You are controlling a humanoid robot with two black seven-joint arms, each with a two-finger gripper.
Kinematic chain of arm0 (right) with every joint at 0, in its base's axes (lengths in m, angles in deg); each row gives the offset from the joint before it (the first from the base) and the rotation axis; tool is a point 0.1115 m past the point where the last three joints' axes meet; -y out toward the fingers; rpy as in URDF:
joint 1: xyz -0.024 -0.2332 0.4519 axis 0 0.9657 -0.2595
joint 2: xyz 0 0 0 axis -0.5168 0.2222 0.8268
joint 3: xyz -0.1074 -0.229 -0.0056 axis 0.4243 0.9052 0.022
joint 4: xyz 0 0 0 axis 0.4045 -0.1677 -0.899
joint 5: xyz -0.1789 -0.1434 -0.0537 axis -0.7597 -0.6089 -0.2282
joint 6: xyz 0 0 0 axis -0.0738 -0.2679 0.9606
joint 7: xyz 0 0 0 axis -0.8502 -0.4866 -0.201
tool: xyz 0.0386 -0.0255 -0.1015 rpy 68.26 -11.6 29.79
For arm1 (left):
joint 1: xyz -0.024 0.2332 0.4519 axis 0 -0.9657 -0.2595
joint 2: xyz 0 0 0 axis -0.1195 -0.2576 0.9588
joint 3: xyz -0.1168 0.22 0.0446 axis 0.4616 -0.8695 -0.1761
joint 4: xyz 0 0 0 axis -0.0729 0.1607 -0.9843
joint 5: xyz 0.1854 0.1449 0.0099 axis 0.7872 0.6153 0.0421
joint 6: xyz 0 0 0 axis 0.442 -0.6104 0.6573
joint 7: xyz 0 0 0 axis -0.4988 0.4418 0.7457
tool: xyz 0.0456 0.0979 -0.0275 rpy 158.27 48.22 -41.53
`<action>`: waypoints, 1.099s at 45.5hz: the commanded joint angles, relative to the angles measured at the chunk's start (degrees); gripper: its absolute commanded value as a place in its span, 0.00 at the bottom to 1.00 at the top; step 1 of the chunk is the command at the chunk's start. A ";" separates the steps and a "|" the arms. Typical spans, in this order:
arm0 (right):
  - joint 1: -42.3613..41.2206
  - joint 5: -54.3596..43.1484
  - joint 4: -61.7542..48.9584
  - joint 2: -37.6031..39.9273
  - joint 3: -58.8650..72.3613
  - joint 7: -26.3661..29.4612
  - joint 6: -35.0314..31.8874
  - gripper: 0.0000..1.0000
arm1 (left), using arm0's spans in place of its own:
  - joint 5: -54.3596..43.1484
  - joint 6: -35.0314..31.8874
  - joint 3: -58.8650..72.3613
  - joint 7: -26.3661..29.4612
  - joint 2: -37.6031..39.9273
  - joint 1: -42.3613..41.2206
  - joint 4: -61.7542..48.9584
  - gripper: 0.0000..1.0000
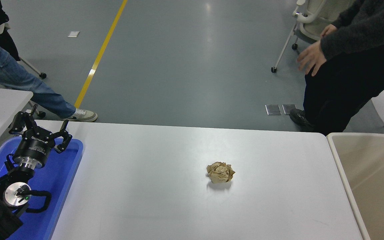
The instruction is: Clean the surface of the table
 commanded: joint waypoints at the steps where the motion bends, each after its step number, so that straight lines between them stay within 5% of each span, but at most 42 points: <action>1: 0.29 4.53 8.84 0.08 -1.68 -1.39 0.08 1.00 | 0.00 0.04 0.00 0.00 0.00 0.00 -0.01 1.00; 19: 2.04 12.88 18.69 -4.14 -1.85 -13.16 0.34 1.00 | 0.00 0.04 0.00 0.00 0.00 0.00 -0.01 1.00; 50: 9.60 12.97 23.44 -19.34 -6.95 -19.85 0.61 1.00 | 0.00 -0.05 0.00 0.00 0.00 0.00 -0.01 1.00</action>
